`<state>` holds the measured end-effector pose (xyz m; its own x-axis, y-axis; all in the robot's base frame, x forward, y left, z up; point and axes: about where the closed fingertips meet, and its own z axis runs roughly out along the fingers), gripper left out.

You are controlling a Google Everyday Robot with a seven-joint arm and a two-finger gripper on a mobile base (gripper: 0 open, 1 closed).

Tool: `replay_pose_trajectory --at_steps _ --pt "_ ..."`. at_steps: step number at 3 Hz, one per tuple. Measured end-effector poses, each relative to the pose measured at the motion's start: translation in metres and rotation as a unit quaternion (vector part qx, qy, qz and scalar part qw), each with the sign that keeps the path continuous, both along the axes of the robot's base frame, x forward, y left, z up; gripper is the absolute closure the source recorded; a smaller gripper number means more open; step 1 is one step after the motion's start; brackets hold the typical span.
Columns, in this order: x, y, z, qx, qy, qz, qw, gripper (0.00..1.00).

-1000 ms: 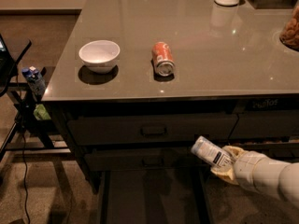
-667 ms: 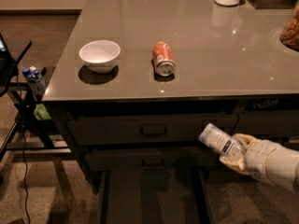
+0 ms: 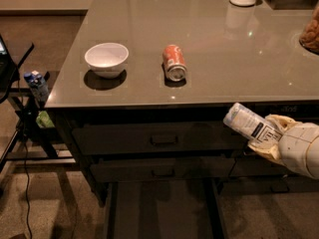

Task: Pick blue plastic bottle from bottom drawer and place on counter

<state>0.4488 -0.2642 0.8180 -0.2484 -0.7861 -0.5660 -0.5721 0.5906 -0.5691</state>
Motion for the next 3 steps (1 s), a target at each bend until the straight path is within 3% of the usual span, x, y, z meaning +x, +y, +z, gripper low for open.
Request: replay_pose_trajectory --at_steps 1,3 --pt "0.001 0.000 0.003 0.003 -0.002 -0.001 1.0000 1.00" --pt "0.026 -0.015 0.063 -0.002 -0.051 -0.028 0.9983 1.00"
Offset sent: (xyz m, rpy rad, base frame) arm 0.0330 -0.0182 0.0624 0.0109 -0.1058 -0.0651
